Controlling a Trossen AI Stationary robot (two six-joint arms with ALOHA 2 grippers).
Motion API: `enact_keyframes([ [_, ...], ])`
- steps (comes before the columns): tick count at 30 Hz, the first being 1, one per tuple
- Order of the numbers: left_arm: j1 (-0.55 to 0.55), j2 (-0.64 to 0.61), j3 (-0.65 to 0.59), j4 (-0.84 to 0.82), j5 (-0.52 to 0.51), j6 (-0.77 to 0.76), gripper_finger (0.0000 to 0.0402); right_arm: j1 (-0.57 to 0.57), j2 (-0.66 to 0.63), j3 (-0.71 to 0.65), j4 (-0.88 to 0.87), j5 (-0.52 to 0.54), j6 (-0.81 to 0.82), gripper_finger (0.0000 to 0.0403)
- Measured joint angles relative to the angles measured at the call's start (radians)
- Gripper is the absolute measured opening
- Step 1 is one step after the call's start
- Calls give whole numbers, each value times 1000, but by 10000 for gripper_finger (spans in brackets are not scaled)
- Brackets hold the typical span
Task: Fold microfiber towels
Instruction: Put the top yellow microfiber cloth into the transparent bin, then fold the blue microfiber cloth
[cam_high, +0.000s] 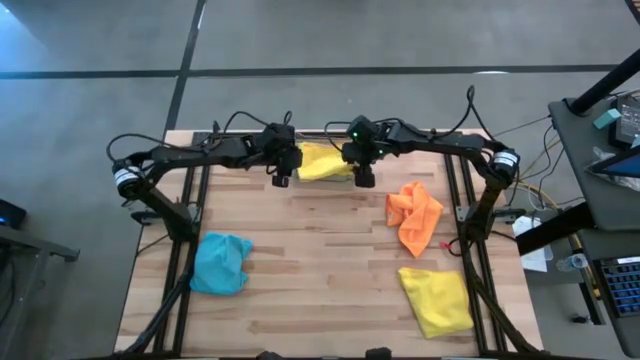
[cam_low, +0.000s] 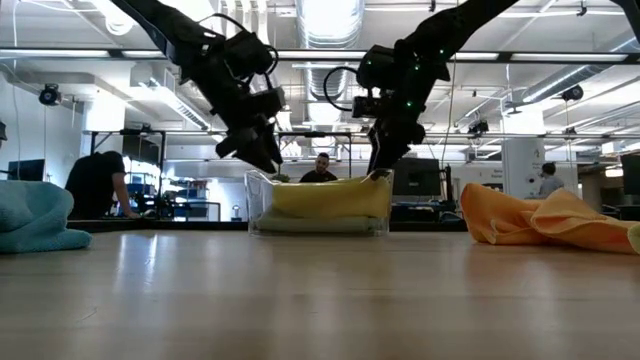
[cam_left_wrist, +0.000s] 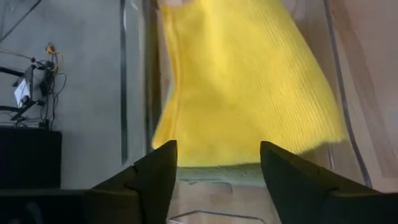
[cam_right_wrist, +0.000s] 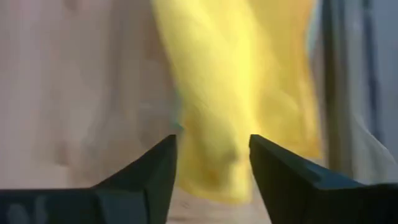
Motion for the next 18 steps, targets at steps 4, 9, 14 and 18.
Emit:
enact_keyframes([
  [4, 0, -17, 27, 3, 30, -25, 219, 0, 0, 10, -1, -134, 71, 226],
  [9, 2, -8, 36, 114, 115, -169, 219, 1, -1, 23, 21, -267, 95, 244],
  [14, 6, 51, 26, 212, 158, -314, 219, -12, -2, 28, 85, -260, 114, 239],
  [18, 5, 99, 26, 220, 202, -349, 219, -19, -3, 28, 100, -251, 115, 223],
])
